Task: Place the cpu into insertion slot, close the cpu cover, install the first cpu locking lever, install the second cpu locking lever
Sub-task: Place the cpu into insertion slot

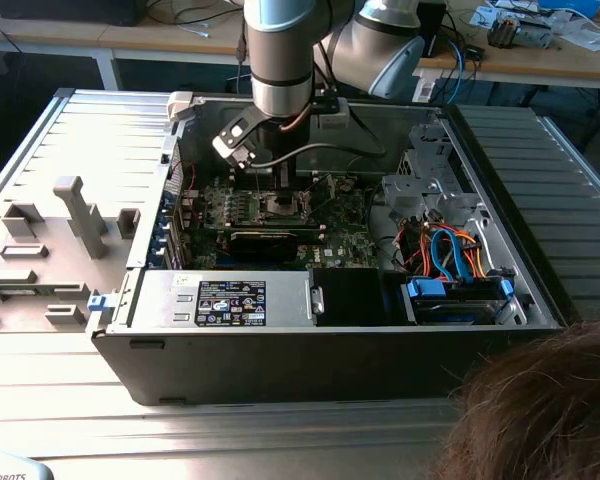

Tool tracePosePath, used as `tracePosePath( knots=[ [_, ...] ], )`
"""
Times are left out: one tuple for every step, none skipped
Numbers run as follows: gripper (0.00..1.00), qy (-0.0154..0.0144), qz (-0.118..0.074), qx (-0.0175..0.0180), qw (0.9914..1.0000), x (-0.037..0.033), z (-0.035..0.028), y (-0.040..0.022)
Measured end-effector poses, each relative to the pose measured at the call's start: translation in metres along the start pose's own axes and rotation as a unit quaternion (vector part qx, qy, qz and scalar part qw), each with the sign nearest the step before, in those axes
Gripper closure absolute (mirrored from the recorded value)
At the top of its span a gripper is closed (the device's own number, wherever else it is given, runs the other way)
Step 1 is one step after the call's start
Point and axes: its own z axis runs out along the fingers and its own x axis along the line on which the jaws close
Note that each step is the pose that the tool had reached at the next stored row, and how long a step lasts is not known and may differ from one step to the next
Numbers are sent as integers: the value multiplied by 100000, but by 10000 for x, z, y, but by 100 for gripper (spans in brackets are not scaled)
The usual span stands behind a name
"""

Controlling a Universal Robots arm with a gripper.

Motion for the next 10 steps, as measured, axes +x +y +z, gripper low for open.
tracePosePath(
  knots=[
    [89, 3, -6, -1, 100000, 0, -3, 1],
    [89, 7, -5, -1, 100000, 0, -6, 2],
    [89, 0, -11, 5, 100000, 0, -9, 5],
    [89, -1, -13, 7, 100000, 0, -11, 7],
    [89, -1, -10, 10, 100000, 0, -14, 10],
    [89, 1, -7, 16, 100000, 0, -17, 13],
    [89, 2, -11, 31, 100000, 0, -19, 18],
    [89, 3, -6, 40, 100000, 0, -20, 21],
    [89, -1, -5, 49, 100000, 0, -22, 23],
    [89, -6, -5, 79, 100000, 0, -25, 32]
  ],
)
